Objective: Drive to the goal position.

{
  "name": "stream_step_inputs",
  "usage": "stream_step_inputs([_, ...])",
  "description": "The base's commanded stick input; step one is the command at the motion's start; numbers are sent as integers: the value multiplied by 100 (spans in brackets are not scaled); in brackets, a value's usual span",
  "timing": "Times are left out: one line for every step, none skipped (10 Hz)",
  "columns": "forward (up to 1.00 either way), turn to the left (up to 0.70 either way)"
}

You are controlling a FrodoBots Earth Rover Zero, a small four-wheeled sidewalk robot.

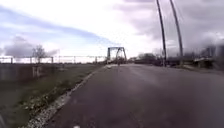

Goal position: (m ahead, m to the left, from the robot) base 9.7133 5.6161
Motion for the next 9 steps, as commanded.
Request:
stream_step_inputs([70,0])
stream_step_inputs([70,0])
stream_step_inputs([70,0])
stream_step_inputs([70,0])
stream_step_inputs([70,0])
stream_step_inputs([70,0])
stream_step_inputs([70,0])
stream_step_inputs([70,0])
stream_step_inputs([70,0])
